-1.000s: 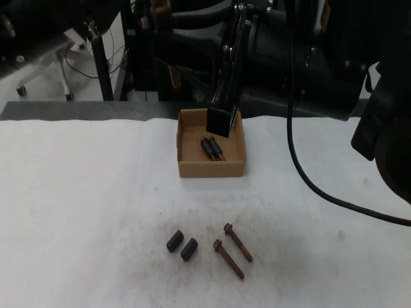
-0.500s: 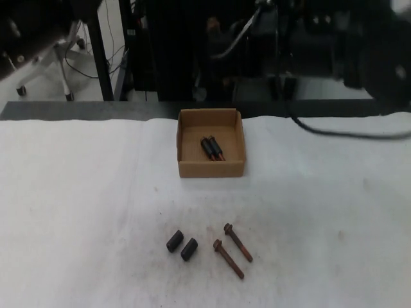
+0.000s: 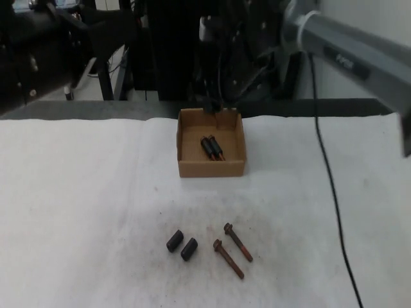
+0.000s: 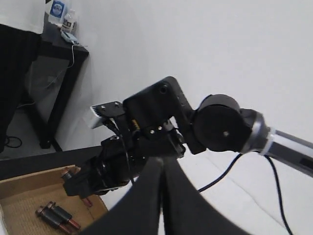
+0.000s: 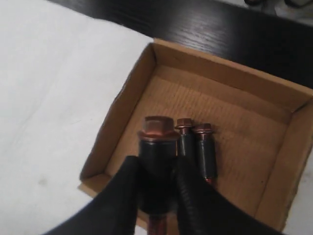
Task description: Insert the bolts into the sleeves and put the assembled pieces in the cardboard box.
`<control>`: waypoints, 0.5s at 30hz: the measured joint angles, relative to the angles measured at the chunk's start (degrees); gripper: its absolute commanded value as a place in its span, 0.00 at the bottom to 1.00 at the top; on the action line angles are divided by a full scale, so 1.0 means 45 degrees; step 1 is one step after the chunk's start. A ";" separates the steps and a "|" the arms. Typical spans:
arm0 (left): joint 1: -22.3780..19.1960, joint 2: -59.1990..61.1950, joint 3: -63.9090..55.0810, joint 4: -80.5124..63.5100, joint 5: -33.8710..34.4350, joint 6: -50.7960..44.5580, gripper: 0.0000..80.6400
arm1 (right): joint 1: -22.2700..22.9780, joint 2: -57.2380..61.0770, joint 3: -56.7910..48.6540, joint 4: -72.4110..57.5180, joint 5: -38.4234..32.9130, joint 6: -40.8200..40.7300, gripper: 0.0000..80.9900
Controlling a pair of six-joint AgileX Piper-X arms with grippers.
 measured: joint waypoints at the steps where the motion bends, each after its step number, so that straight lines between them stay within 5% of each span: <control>1: 0.0000 0.0000 0.0000 0.0106 0.0006 0.0000 0.00 | -0.0013 0.0340 -0.0341 0.0251 0.0055 0.0097 0.01; 7: 0.0000 0.0000 0.0000 0.0590 0.0018 0.0000 0.00 | -0.0336 0.1696 -0.1444 0.0664 0.0170 0.0450 0.04; 13: 0.0000 0.0000 0.0000 0.0785 0.0387 0.0292 0.00 | -0.0697 0.1721 -0.1530 0.0540 -0.0520 0.0470 0.50; 15: 0.0000 0.0000 0.0000 0.0782 0.0446 0.0292 0.00 | -0.0782 0.1721 -0.1551 0.0596 -0.0877 0.0477 0.49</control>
